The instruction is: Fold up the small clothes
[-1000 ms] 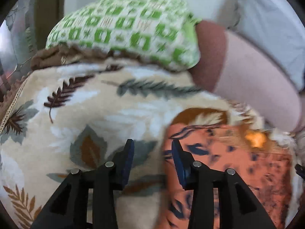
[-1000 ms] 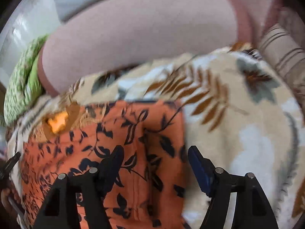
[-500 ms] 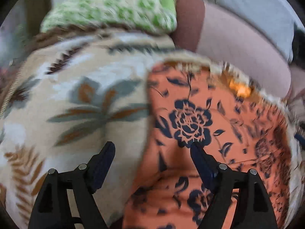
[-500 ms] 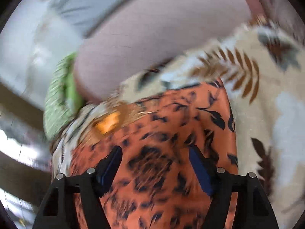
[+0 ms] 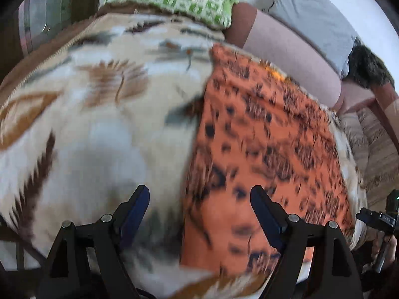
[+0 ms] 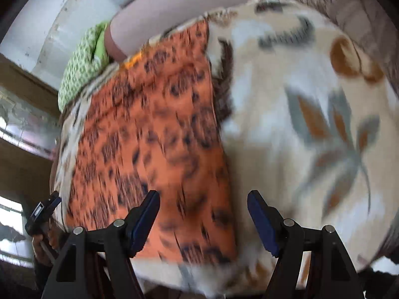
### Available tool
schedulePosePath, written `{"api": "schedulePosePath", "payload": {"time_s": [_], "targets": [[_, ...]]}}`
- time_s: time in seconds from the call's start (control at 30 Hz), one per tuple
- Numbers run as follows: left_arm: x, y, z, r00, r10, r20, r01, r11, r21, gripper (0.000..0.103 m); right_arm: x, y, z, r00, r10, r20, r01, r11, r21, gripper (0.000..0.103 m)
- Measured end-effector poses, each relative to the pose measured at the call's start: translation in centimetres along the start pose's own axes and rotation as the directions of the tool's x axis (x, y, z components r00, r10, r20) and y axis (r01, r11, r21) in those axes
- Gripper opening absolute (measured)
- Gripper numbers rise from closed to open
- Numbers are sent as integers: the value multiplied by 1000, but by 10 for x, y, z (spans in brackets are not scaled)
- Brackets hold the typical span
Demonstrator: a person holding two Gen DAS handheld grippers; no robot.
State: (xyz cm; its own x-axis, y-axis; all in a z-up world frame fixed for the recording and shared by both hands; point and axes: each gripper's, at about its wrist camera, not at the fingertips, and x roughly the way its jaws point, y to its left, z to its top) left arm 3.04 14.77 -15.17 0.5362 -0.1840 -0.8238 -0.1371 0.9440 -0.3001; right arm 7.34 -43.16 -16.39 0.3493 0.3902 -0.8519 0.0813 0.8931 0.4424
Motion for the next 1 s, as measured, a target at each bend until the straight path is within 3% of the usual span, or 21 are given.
{"api": "schedulePosePath", "payload": {"time_s": [0.1,0.13,0.17,0.2,0.23,0.27,0.33,0.4,0.5,0.6,0.67,0.7,0.73,0.77,0.8,0.83,0.87,1.0], "targets": [[12,3,-16,998,11,-54,-12,1000,-17,83,11,-7,-16,999,41,-34,-40,999,31,75],[17,4,-20,997,25,-72,-27,999,-25,83,13,-8,-20,998,57,-33,-56,998,41,69],[16,3,-22,999,26,-46,-27,1000,-13,83,15,-9,-23,997,71,-35,-69,996,54,60],[15,1,-23,999,36,-40,-36,999,-4,81,18,-9,-24,997,67,-49,-64,996,64,35],[15,1,-24,998,40,-44,-40,999,0,64,21,-6,-27,998,47,-49,-43,997,63,28],[13,-1,-24,998,44,-40,-44,999,13,34,19,-6,-29,998,43,-41,-41,997,65,26],[15,4,-25,996,55,-74,-54,998,8,12,15,-3,-32,999,44,-27,-42,996,78,16],[10,10,-24,997,17,-71,-19,999,-37,8,8,-4,-32,999,53,-5,-52,993,102,11],[-2,7,-25,999,3,-33,-4,1000,-31,8,-12,-8,-36,991,115,75,-127,977,171,9],[-10,4,-27,1000,2,-4,-2,999,-40,8,-13,-23,-47,993,92,78,-108,968,227,9],[-6,9,-28,1000,18,-11,-18,998,-66,10,-1,-35,-52,999,0,42,-11,969,248,13],[-7,15,-29,999,43,-10,-44,994,-98,13,0,-35,-53,998,34,50,-45,968,249,13],[-12,19,-33,999,43,2,-42,992,-119,24,-6,-30,-53,995,70,76,-87,967,238,14],[-16,22,-34,999,33,19,-30,991,-131,46,-15,-22,-52,991,82,110,-103,974,202,17],[-21,23,-36,999,23,40,-17,990,-142,58,-20,-17,-51,988,82,129,-104,979,176,34],[-25,22,-37,998,16,61,-7,990,-142,71,-25,-11,-47,987,70,146,-92,985,148,75],[-25,20,-37,998,9,70,0,991,-135,72,-27,-8,-45,985,60,162,-83,987,138,89],[-15,6,-36,999,12,43,-8,997,-73,72,-22,-9,-34,985,48,166,-72,986,147,91]]}}
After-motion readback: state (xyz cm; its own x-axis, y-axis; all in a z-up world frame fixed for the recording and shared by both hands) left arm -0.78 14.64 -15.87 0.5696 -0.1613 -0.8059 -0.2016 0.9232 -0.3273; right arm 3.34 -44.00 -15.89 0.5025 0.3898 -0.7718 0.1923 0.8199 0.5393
